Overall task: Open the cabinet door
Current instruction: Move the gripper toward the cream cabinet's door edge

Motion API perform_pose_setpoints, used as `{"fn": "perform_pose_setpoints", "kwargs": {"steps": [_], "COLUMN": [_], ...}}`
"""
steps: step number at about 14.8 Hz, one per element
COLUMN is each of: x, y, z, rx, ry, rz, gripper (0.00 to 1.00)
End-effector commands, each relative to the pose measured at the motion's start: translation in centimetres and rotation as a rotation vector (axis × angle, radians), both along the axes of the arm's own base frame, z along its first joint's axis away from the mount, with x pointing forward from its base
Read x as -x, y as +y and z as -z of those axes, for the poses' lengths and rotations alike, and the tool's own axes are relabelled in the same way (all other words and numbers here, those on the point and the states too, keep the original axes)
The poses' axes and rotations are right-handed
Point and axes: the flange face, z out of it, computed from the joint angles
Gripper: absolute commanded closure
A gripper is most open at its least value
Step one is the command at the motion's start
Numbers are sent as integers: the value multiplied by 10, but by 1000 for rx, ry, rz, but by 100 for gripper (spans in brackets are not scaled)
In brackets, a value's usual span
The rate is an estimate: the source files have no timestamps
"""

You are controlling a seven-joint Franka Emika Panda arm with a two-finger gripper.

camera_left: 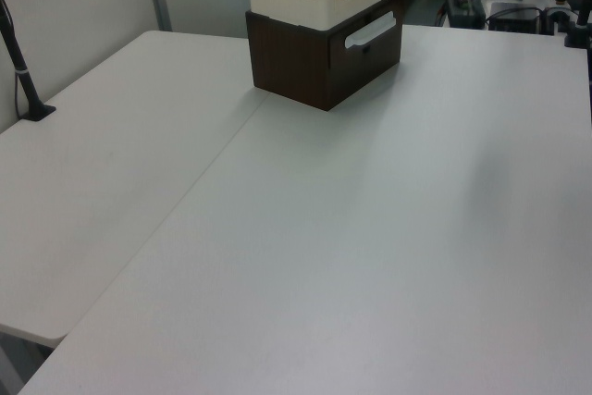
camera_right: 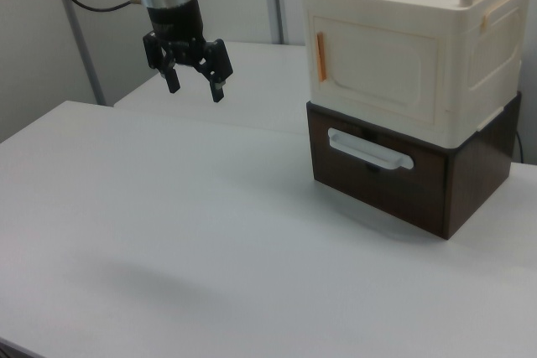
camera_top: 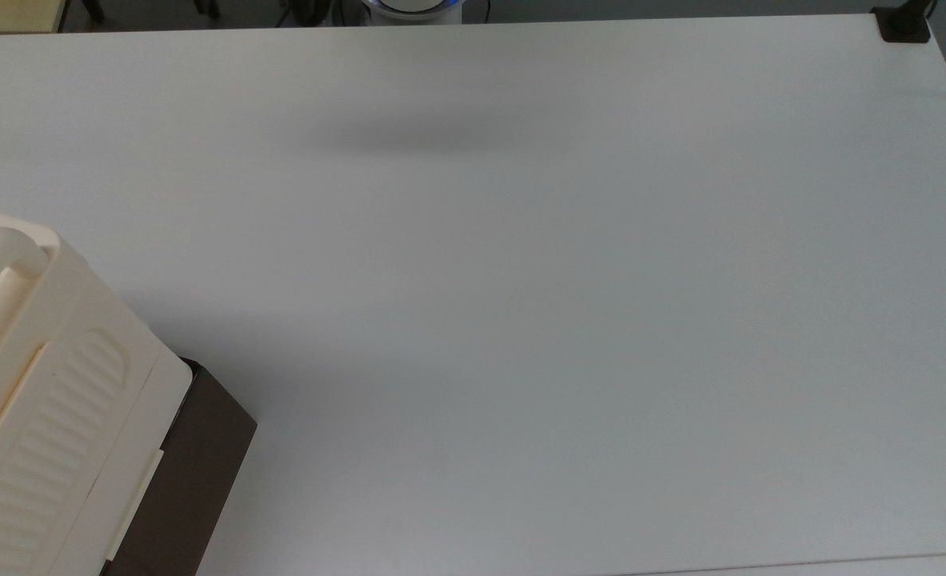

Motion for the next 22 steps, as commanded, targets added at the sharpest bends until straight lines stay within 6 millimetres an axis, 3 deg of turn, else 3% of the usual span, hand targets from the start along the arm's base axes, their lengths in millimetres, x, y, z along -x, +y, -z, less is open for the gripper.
{"fn": "perform_pose_setpoints", "kwargs": {"steps": [1, 15, 22], "x": [5, 5, 0], "y": [2, 0, 0], "z": [1, -1, 7], "rx": [-18, -17, -4], "ry": [-14, -21, -19], "rz": [-11, -17, -63], "gripper": [0, 0, 0]}}
